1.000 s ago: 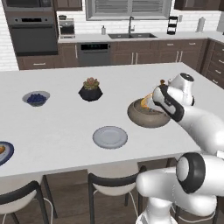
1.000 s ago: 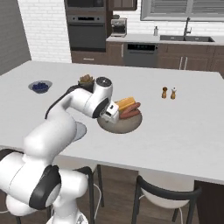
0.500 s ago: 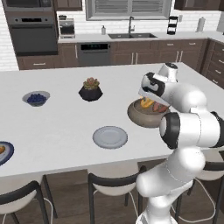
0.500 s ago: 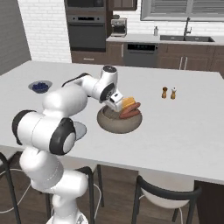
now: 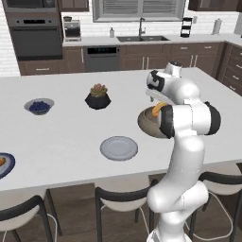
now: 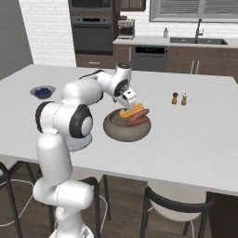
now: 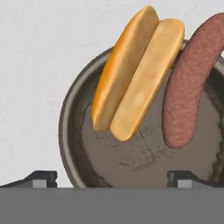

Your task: Place one bun and one sausage from the bowl on each plate.

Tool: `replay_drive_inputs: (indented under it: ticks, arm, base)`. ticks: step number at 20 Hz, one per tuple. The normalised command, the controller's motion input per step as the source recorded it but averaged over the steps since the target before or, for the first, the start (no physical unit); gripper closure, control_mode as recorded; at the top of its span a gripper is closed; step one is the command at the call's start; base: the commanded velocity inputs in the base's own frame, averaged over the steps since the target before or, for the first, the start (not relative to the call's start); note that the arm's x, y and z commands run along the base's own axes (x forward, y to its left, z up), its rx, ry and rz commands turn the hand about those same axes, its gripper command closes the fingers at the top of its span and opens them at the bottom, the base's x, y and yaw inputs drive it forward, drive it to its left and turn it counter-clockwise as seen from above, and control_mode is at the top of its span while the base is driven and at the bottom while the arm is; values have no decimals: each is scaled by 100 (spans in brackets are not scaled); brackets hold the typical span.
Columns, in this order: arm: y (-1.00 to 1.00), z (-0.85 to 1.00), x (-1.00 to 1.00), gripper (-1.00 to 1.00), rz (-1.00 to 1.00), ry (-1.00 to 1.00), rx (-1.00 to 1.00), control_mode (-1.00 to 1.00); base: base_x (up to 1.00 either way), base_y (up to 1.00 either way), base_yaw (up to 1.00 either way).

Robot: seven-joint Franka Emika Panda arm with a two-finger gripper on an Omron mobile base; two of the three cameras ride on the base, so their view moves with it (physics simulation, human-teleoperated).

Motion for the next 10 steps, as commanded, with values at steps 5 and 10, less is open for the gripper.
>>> replay_drive_inputs:
  ticks: [5, 10]
  arm:
    - [-13, -52, 44, -100, 0, 0, 0, -100]
    - [0, -41, 58, -100, 0, 2, 0, -100]
  base:
    - [0, 0, 0]
    - [0, 0, 0]
